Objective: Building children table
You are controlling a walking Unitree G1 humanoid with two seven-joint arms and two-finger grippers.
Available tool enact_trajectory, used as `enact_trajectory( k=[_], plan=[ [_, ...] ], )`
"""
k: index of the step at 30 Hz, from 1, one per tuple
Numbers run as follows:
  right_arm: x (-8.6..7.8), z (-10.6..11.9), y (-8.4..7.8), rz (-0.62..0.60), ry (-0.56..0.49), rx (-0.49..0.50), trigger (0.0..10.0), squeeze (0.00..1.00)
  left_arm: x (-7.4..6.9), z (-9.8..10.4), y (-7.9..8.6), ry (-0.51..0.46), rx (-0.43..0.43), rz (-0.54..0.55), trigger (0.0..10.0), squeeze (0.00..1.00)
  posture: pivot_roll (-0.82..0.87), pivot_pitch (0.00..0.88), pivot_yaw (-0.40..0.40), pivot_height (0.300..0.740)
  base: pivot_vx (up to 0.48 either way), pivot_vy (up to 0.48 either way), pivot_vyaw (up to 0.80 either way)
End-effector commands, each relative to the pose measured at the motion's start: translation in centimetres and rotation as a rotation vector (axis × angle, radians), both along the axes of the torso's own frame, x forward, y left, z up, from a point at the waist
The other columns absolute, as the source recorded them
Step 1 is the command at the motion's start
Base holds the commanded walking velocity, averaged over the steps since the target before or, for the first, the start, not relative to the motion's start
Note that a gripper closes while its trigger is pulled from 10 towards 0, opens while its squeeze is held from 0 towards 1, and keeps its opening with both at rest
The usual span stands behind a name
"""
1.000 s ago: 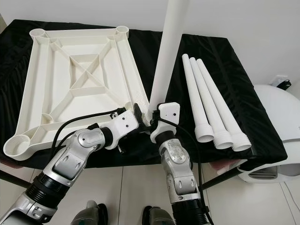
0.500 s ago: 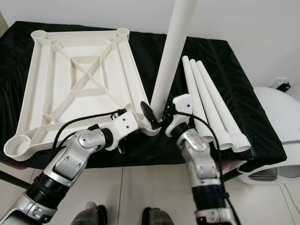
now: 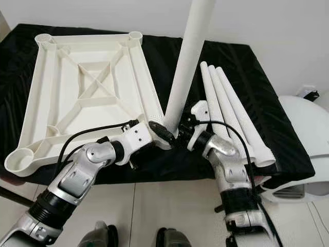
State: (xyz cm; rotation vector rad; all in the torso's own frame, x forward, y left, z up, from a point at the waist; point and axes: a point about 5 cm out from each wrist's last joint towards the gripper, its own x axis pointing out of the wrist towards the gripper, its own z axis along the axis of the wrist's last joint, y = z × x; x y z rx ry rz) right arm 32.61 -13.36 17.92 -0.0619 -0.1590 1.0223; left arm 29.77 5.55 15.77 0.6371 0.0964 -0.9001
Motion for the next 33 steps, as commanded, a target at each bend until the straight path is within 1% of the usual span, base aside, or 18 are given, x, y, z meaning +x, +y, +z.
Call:
enact_trajectory(
  k=[1, 2, 3, 10, 11, 12, 13, 14, 15, 16, 18, 19, 20, 25, 26, 27, 28, 33],
  plan=[
    [0.2, -0.7, -0.3, 0.023, 0.009, -0.042, 10.0, 0.00, 0.3, 1.4, -0.1, -0.082, -0.007, 0.006, 10.0, 0.00, -0.05, 0.085, -0.035, 0.740, 0.000, 0.000, 0.00],
    [0.2, -0.7, -0.3, 0.023, 0.009, -0.042, 10.0, 0.00, 0.3, 1.4, -0.1, -0.082, -0.007, 0.006, 10.0, 0.00, -0.05, 0.085, -0.035, 0.740, 0.000, 0.000, 0.00],
    [0.8, -0.7, -0.4, 0.019, -0.008, -0.076, 10.0, 0.00, 0.4, 1.5, -0.1, -0.083, -0.007, 0.009, 10.0, 0.00, -0.05, 0.086, -0.035, 0.740, 0.000, 0.000, 0.00],
    [1.6, -0.4, -0.9, 0.035, -0.007, -0.075, 9.8, 0.00, 0.3, 1.5, 0.0, -0.082, -0.007, 0.010, 10.0, 0.00, -0.04, 0.089, -0.039, 0.740, 0.000, 0.000, 0.00],
    [1.8, -0.4, -1.0, 0.034, -0.005, -0.076, 10.0, 0.00, 0.3, 1.5, 0.0, -0.082, -0.007, 0.011, 10.0, 0.00, -0.04, 0.091, -0.038, 0.740, 0.000, 0.000, 0.00],
    [1.9, -0.4, -1.2, 0.036, -0.006, -0.079, 9.3, 0.00, 0.2, 1.5, 0.0, -0.082, -0.008, 0.012, 10.0, 0.00, -0.04, 0.093, -0.040, 0.740, 0.000, 0.000, 0.00],
    [1.9, -0.4, -1.2, 0.036, -0.006, -0.079, 9.3, 0.00, 0.2, 1.5, 0.0, -0.082, -0.008, 0.012, 10.0, 0.00, -0.04, 0.093, -0.040, 0.740, 0.000, 0.000, 0.00],
    [2.0, -0.4, -1.3, 0.036, -0.007, -0.083, 8.4, 0.00, 0.2, 1.5, 0.0, -0.081, -0.008, 0.013, 10.0, 0.00, -0.04, 0.093, -0.041, 0.740, 0.000, 0.000, 0.00],
    [2.2, -0.4, -1.5, 0.038, -0.009, -0.084, 4.9, 0.00, 0.2, 1.5, 0.0, -0.081, -0.008, 0.013, 10.0, 0.00, -0.04, 0.094, -0.041, 0.740, 0.000, 0.000, 0.00],
    [2.2, -0.4, -1.7, 0.039, -0.012, -0.085, 3.6, 0.00, 0.2, 1.5, 0.0, -0.080, -0.007, 0.013, 10.0, 0.00, -0.04, 0.095, -0.041, 0.740, 0.000, 0.000, 0.00],
    [2.2, -0.4, -1.7, 0.039, -0.012, -0.085, 3.6, 0.00, 0.2, 1.5, 0.0, -0.080, -0.007, 0.013, 10.0, 0.00, -0.04, 0.095, -0.041, 0.740, 0.000, 0.000, 0.00],
    [2.3, -0.4, -1.8, 0.040, -0.013, -0.086, 2.4, 0.00, 0.2, 1.5, 0.0, -0.080, -0.007, 0.013, 10.0, 0.00, -0.04, 0.095, -0.041, 0.740, 0.000, 0.000, 0.00],
    [2.3, -0.3, -2.0, 0.038, -0.018, -0.087, 0.0, 0.00, 0.2, 1.5, 0.0, -0.079, -0.007, 0.013, 10.0, 0.00, -0.04, 0.095, -0.041, 0.740, 0.000, 0.000, 0.00],
    [2.4, -0.3, -2.2, 0.035, -0.029, -0.087, 0.0, 0.00, 0.3, 1.5, 0.0, -0.080, -0.006, 0.012, 10.0, 0.00, -0.05, 0.094, -0.039, 0.740, 0.000, 0.000, 0.00],
    [2.4, -0.3, -2.2, 0.032, -0.033, -0.086, 3.8, 0.00, 0.3, 1.5, 0.0, -0.081, -0.006, 0.011, 10.0, 0.00, -0.05, 0.094, -0.040, 0.740, 0.000, 0.000, 0.00],
    [2.4, -0.3, -2.2, 0.032, -0.033, -0.086, 3.8, 0.00, 0.3, 1.5, 0.0, -0.081, -0.006, 0.011, 10.0, 0.00, -0.05, 0.094, -0.040, 0.740, 0.000, 0.000, 0.00],
    [2.3, -0.3, -2.1, 0.025, -0.035, -0.086, 10.0, 0.00, 0.3, 1.5, 0.0, -0.081, -0.006, 0.011, 10.0, 0.00, -0.05, 0.095, -0.040, 0.740, 0.000, 0.000, 0.00],
    [1.9, -0.4, -1.8, 0.025, -0.046, -0.058, 10.0, 0.00, 0.2, 1.4, 0.1, -0.081, -0.006, 0.013, 10.0, 0.00, -0.05, 0.095, -0.043, 0.740, 0.000, 0.000, 0.00]
  ],
)
